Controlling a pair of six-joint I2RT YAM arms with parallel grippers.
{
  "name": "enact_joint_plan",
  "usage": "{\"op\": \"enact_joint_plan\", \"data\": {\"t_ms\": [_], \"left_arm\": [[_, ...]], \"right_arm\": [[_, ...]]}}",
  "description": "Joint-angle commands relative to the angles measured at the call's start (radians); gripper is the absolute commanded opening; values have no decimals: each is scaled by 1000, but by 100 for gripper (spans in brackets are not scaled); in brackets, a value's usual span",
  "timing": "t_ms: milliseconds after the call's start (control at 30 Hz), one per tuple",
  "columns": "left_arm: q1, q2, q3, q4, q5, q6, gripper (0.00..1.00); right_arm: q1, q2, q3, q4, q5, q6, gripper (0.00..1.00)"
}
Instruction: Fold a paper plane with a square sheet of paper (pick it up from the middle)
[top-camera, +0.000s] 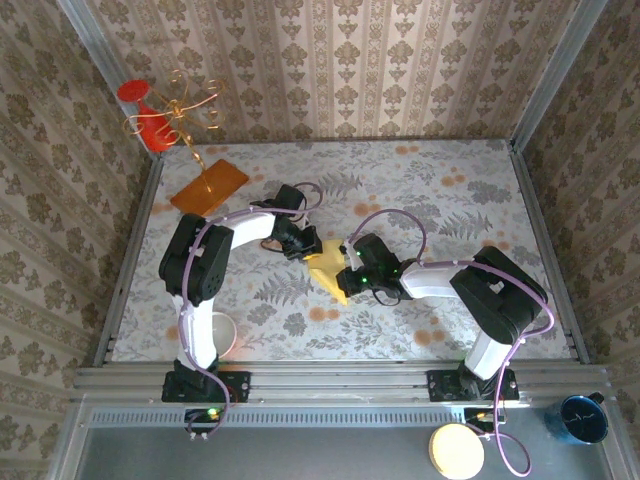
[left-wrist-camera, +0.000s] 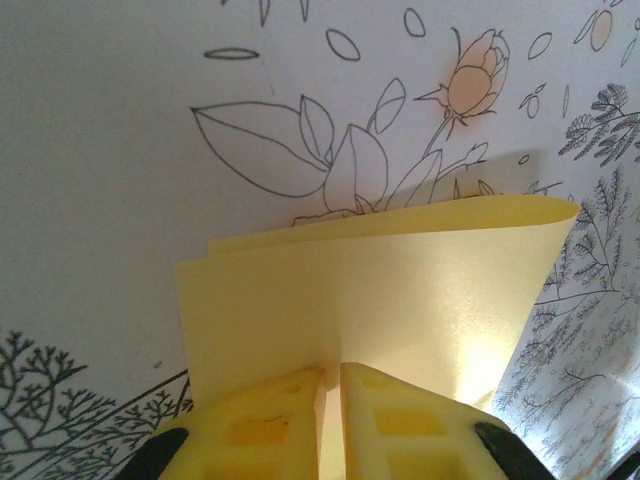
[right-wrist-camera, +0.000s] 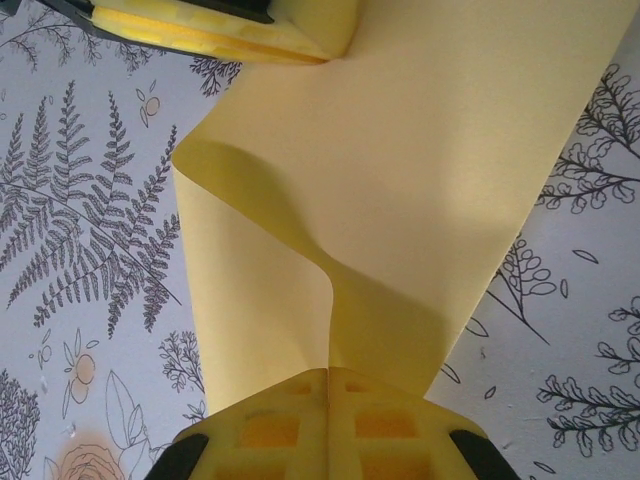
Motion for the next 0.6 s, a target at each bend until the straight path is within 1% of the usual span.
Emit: {"op": "enact_joint_plan", "data": {"t_ms": [0,267,567], "left_arm": [[-9,37,4,-64,-30,24,14],[-8,36,8,-62,-24,24,15],[-6,31,4,-61,-21,24,14]], "right_arm": [[-7,12,35,-22,-38,15,2],[-7,35,51,-41,-60,13,2],[-10,45,61,-56,-53,15,2]]}}
